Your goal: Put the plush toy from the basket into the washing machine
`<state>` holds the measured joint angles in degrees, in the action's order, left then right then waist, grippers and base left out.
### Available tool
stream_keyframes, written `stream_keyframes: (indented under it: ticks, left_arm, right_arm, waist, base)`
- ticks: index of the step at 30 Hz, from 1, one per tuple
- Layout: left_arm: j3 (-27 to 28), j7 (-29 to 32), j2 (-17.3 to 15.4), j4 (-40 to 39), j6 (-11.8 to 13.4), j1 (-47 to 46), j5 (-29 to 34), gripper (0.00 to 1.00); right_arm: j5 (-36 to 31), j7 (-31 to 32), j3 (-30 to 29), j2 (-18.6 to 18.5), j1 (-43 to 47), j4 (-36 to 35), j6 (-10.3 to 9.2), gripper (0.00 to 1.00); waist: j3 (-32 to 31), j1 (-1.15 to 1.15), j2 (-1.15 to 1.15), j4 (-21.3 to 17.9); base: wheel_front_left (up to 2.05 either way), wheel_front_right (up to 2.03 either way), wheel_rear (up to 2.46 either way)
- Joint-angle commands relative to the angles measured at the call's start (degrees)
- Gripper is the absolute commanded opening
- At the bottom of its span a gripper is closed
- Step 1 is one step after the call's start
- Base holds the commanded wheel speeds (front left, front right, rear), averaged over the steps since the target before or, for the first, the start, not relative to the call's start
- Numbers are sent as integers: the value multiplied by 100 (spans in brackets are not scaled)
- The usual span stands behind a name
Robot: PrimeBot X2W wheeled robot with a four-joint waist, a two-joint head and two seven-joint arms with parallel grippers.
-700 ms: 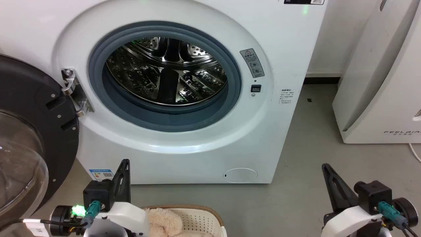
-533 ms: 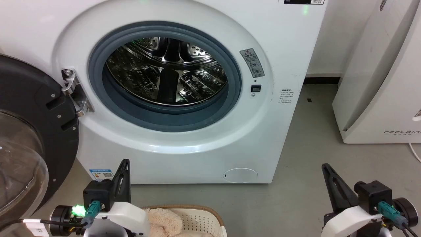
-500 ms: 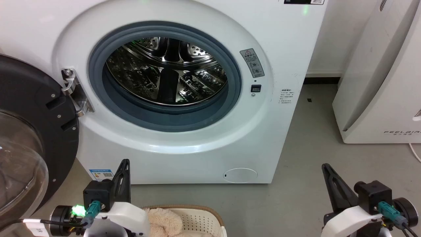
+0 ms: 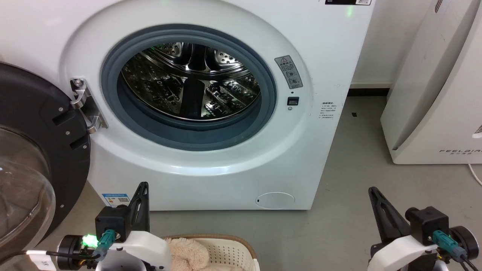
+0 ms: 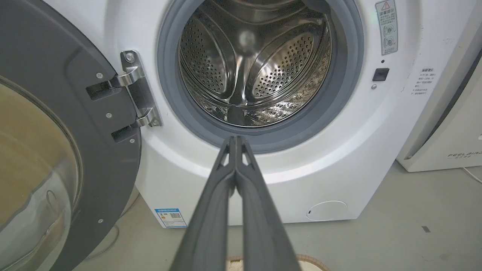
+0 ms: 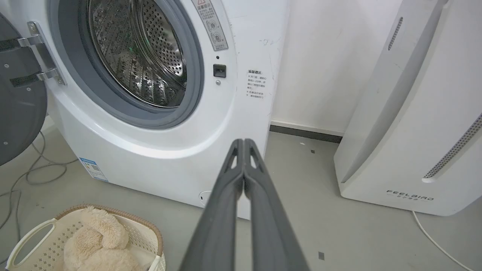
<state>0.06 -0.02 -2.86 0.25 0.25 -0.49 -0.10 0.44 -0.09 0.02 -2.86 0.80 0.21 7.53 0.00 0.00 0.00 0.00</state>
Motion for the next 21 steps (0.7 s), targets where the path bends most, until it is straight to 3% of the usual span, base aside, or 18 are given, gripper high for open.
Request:
stream_keyframes:
  ticks: [1, 10, 11, 21]
  left_arm:
    - [-6, 2, -1, -25, -25, 49, 10, 0]
    - [-6, 2, -1, -25, -25, 49, 10, 0]
    - [0, 0, 0, 2, 1, 0, -1, 100]
    - [-36, -97, 0, 43, 114, -14, -39, 100]
  right_arm:
    - [-44, 9, -2, -1, -80, -21, -4, 0]
    - [-44, 9, -2, -1, -80, -21, -4, 0]
    - [3, 0, 0, 0, 1, 0, 1, 100]
    - [91, -96, -56, 0, -7, -46, 1, 100]
  waist:
    - [0, 0, 0, 0]
    - [0, 0, 0, 0]
    - [0, 0, 0, 0]
    - [20, 0, 0, 2]
  base:
    - [0, 0, 0]
    - [0, 0, 0]
    - [0, 0, 0]
    - [0, 0, 0]
